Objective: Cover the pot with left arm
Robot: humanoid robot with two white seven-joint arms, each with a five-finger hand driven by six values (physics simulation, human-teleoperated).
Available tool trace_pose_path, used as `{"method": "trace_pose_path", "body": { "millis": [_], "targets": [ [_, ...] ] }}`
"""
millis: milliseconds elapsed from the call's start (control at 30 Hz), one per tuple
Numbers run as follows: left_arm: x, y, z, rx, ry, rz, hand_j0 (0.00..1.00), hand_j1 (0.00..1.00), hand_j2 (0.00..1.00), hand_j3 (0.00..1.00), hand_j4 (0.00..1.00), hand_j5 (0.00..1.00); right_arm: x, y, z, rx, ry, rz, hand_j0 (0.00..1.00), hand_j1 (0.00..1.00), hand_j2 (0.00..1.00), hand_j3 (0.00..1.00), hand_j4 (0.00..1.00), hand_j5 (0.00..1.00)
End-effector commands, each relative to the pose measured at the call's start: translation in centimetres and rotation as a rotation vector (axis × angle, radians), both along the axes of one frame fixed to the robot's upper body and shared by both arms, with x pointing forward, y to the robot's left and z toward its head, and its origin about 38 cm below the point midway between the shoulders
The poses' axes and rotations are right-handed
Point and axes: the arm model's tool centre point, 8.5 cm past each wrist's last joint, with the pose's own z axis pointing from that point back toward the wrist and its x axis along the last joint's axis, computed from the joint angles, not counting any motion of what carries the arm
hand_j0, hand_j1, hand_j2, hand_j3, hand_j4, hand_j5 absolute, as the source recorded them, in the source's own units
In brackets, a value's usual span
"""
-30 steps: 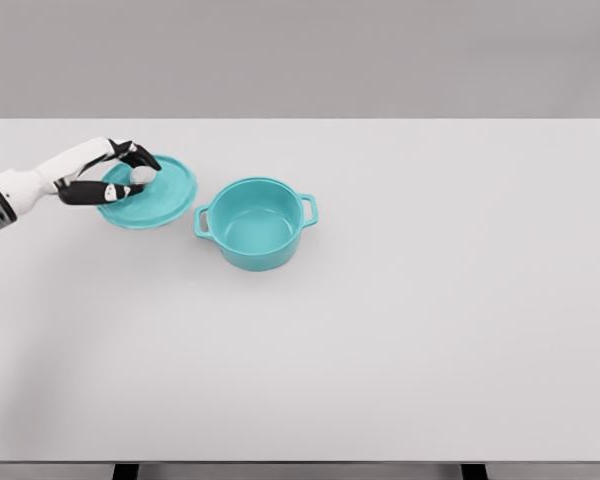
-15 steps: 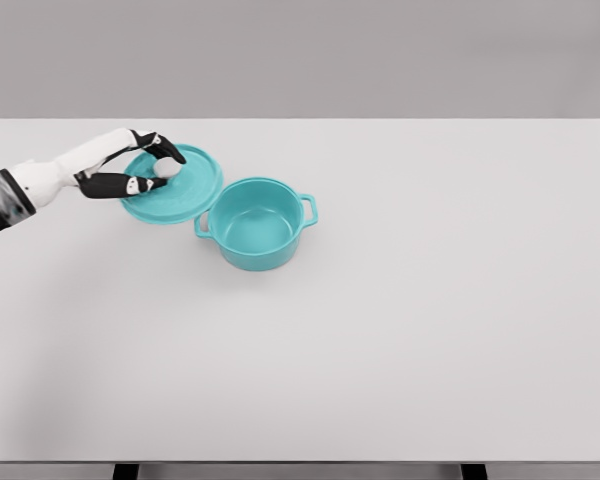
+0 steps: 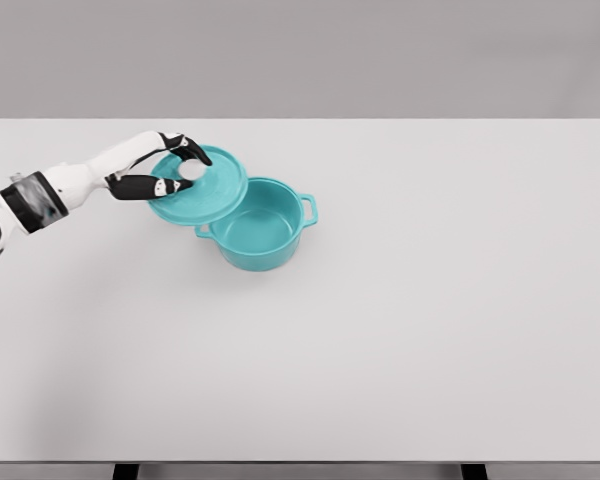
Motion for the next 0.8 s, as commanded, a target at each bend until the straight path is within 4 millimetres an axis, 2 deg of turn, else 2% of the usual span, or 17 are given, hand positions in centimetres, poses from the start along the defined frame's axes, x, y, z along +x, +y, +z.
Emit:
{"method": "trace_pose_path", "body": {
  "millis": [0, 433, 500, 633, 767],
  "targets": [
    [0.1, -0.2, -0.2, -0.011, 0.006, 0.005, 0.57, 0.57, 0.57, 0.57, 0.57, 0.57, 0.0, 0.0, 0.0, 0.000, 0.000, 0.001, 1.00, 1.00, 1.00, 1.00, 1.00, 1.00],
    [0.0, -1.4, -0.7, -0.026, 0.013, -0.018, 0.57, 0.57, 0.57, 0.57, 0.57, 0.57, 0.0, 0.0, 0.0, 0.002, 0.000, 0.001, 1.00, 1.00, 1.00, 1.00, 1.00, 1.00],
    [-0.1, -2.3, -1.0, -0.038, 0.016, -0.032, 0.57, 0.57, 0.57, 0.57, 0.57, 0.57, 0.0, 0.0, 0.0, 0.001, -0.002, 0.001, 1.00, 1.00, 1.00, 1.00, 1.00, 1.00],
    [-0.4, -2.7, -1.3, -0.041, 0.020, -0.046, 0.57, 0.57, 0.57, 0.57, 0.57, 0.57, 0.0, 0.0, 0.0, 0.000, 0.000, 0.001, 1.00, 1.00, 1.00, 1.00, 1.00, 1.00],
    [-0.7, -4.3, -1.6, -0.015, -0.003, -0.072, 0.58, 0.58, 0.58, 0.58, 0.58, 0.58, 0.0, 0.0, 0.0, 0.001, -0.002, 0.001, 1.00, 1.00, 1.00, 1.00, 1.00, 1.00]
  ]
}}
